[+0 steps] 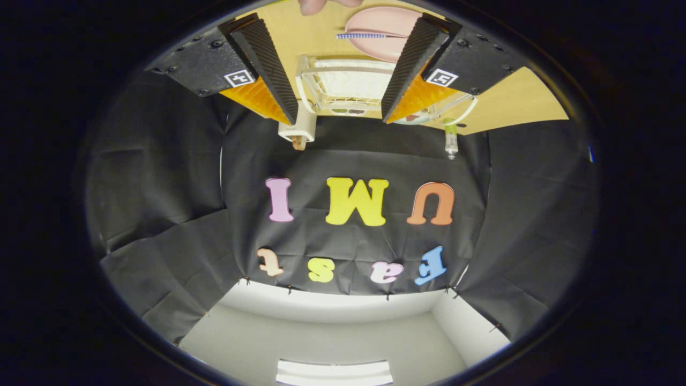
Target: Take the plate from the dish rack, then take the spoon from the basket and place it into the plate.
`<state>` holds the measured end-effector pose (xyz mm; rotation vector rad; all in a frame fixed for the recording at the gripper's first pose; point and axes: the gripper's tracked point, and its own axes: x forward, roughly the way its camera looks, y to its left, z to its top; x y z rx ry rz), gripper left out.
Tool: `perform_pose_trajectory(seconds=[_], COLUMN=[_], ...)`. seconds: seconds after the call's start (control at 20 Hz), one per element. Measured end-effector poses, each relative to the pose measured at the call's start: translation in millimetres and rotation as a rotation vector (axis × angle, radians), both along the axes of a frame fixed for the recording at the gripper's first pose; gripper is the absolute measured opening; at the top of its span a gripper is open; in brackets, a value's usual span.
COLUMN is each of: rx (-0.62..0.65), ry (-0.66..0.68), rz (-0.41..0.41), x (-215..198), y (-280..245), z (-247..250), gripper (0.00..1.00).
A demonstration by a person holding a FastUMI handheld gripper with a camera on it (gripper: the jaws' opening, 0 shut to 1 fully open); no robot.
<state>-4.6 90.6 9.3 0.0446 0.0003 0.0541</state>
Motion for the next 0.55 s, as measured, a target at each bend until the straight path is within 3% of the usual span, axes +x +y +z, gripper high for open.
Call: perform_pose_trajectory(seconds=[0.55], rx=[-0.005], ry=[-0.011], rz=[-0.009], x=[-1.3], y=[-3.9], z=[3.7], gripper=[1.0])
